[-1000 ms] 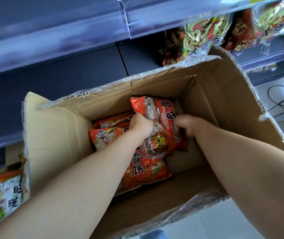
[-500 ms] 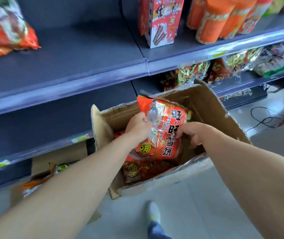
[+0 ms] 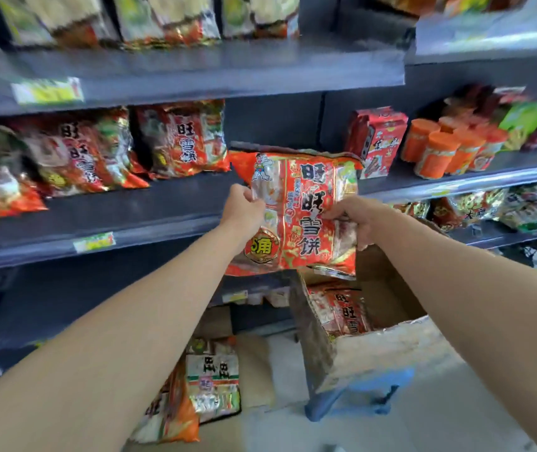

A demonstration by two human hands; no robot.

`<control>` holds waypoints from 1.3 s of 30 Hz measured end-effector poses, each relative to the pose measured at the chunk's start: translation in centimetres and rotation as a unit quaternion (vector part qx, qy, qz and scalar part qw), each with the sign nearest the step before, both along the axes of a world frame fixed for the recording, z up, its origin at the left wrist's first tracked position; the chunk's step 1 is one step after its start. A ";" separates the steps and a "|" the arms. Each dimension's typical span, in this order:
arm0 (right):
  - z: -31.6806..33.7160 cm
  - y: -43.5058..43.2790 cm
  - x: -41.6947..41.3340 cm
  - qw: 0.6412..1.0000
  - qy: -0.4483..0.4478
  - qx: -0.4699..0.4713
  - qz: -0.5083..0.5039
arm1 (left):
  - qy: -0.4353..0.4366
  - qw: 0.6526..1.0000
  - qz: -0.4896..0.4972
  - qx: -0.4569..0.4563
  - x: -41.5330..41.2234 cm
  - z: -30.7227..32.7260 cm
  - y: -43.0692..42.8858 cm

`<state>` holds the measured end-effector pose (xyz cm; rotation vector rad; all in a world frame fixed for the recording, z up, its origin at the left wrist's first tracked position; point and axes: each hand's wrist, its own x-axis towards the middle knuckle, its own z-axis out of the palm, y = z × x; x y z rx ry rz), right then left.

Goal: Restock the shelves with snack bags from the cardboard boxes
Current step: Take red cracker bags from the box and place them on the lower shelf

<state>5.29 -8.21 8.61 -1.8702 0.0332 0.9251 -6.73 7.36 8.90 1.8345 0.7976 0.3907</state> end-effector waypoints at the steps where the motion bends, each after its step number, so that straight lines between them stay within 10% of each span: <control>1: 0.6 1.8 -1.1 1.000 -0.016 0.012 -0.004 | -0.003 1.000 0.010 -0.001 -1.3 0.5 1.4; 14: 1.0 19.3 -4.4 0.991 -0.072 0.103 0.047 | -0.007 0.990 0.116 -0.083 -7.9 -0.1 16.6; 39: -4.3 33.8 8.8 0.987 -0.078 0.124 0.060 | -0.052 0.970 0.196 -0.137 8.2 -4.7 30.8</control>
